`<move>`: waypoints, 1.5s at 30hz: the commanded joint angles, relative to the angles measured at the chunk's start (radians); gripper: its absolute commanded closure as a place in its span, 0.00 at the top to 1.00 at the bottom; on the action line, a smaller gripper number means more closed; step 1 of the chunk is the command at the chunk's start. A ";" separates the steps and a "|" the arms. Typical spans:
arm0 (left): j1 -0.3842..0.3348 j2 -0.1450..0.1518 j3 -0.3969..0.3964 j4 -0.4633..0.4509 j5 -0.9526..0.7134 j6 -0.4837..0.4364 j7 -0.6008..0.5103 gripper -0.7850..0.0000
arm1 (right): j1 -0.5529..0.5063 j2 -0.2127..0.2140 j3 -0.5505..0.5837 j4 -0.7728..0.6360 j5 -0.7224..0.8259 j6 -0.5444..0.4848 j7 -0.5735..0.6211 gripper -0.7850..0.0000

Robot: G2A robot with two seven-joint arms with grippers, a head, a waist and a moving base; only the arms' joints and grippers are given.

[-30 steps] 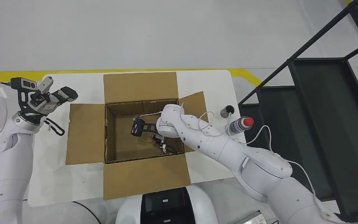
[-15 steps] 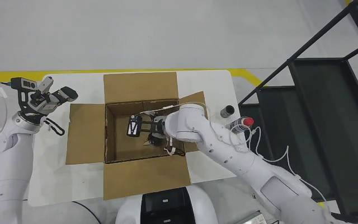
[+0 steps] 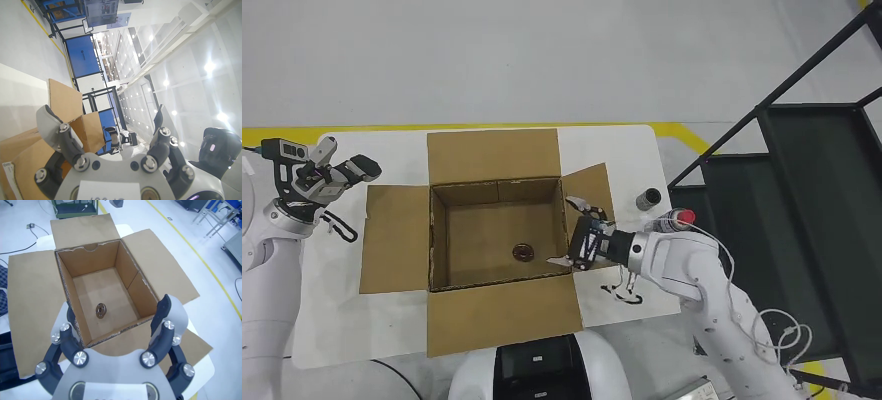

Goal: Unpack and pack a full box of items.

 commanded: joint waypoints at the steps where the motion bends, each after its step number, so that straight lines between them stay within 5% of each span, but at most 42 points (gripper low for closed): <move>1: 0.000 0.000 0.000 0.000 0.000 0.000 0.000 1.00 | -0.018 0.002 0.012 -0.002 -0.007 -0.001 -0.030 1.00; 19: 0.000 0.000 0.000 0.000 0.000 0.000 0.000 1.00 | -0.018 0.002 0.012 -0.002 -0.007 -0.001 -0.030 1.00; 24: 0.000 0.000 0.000 0.000 0.000 0.000 0.000 1.00 | -0.062 0.009 0.101 0.006 0.229 -0.049 -0.153 1.00; 29: 0.000 0.000 0.000 0.000 0.000 0.000 0.000 1.00 | -0.164 0.024 0.317 0.045 0.364 -0.033 -0.242 1.00; 38: 0.000 0.000 0.000 0.000 0.000 0.000 0.000 1.00 | -0.321 0.022 0.520 0.222 0.357 0.061 -0.513 1.00; 45: 0.000 0.000 0.000 0.000 0.000 0.000 0.000 1.00 | -0.305 0.013 0.502 0.376 0.204 0.209 -0.659 1.00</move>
